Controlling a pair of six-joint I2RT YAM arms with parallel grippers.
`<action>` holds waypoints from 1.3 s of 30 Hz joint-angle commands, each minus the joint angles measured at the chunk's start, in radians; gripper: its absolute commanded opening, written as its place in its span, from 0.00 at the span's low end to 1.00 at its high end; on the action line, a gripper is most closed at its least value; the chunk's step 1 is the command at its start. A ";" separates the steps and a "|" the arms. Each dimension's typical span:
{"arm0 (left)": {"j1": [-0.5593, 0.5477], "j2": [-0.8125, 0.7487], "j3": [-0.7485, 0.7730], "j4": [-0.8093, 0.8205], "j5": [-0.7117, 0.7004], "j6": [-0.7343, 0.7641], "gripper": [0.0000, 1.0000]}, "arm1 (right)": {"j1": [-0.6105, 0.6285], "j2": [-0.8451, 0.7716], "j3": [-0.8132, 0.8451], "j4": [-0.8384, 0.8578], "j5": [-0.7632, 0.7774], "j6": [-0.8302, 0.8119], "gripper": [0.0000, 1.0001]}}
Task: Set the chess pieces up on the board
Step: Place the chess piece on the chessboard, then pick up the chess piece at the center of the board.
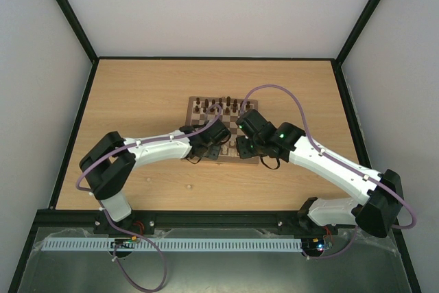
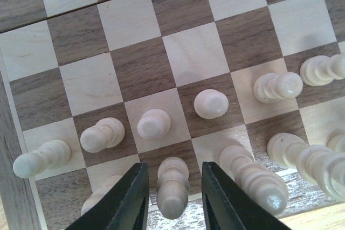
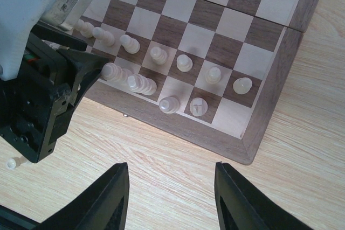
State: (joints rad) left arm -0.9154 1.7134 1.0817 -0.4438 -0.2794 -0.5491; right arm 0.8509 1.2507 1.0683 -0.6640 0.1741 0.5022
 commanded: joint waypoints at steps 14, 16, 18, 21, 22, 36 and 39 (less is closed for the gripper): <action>0.000 -0.390 0.002 -0.097 -0.032 0.011 0.71 | -0.001 -0.064 -0.049 -0.003 -0.093 0.009 1.00; 0.002 -0.456 -0.017 -0.107 -0.044 0.002 0.80 | 0.006 -0.061 -0.055 0.018 -0.129 0.009 1.00; 0.001 -0.528 -0.034 -0.123 -0.059 -0.014 0.90 | 0.027 -0.054 -0.053 0.035 -0.148 0.013 0.98; 0.004 -0.640 -0.061 -0.147 -0.079 -0.048 0.99 | 0.091 -0.020 -0.045 0.064 -0.159 0.028 0.95; 0.004 -0.680 -0.068 -0.153 -0.082 -0.058 0.99 | 0.130 0.000 -0.039 0.072 -0.152 0.036 0.94; 0.004 -1.068 -0.070 -0.245 -0.074 -0.094 0.99 | 0.425 0.471 0.222 0.067 -0.022 0.091 0.74; 0.004 -1.098 -0.069 -0.264 -0.076 -0.096 0.99 | 0.444 0.547 0.283 0.054 -0.018 0.092 0.67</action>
State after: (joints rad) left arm -0.9154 0.6415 1.0115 -0.6525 -0.3481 -0.6376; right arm 1.2713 1.7279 1.2720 -0.5629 0.1196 0.5812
